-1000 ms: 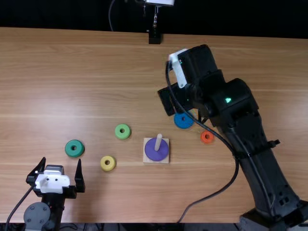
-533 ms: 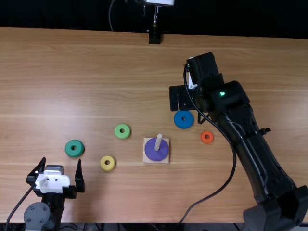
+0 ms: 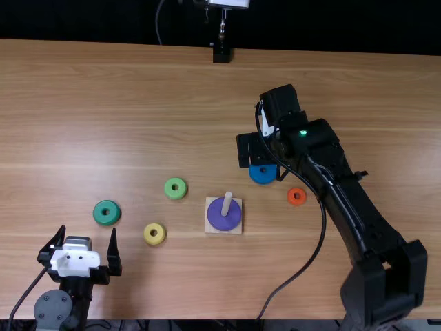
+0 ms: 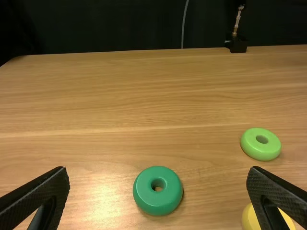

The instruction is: Build the Hanoi tower: stack the rings onto the peg from bottom to top in this color order: purple, dark blue, light blue, dark green, light green, yellow, orange.

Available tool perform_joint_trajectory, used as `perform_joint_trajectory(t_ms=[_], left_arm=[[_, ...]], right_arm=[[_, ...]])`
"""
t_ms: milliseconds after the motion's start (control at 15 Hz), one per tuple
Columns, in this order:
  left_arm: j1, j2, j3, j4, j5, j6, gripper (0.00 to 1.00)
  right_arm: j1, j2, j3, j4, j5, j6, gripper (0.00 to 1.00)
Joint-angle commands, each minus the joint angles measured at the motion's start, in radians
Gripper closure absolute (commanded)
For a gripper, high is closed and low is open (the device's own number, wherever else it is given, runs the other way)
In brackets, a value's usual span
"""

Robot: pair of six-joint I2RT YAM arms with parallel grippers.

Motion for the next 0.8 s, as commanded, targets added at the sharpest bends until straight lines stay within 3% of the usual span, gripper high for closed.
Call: perform_joint_trajectory(t_ms=[0, 733], left_arm=[[0.000, -0.012, -0.055, -0.012, -0.007, -0.007, 0.00], [0.000, -0.012, -0.055, -0.012, -0.007, -0.007, 0.00]], right_arm=[[-0.012, 0.034, -0.018, 0.002, -0.009, -0.013, 0.00], [-0.030, 0.189, -0.014, 0.000, -0.002, -0.010, 0.00]])
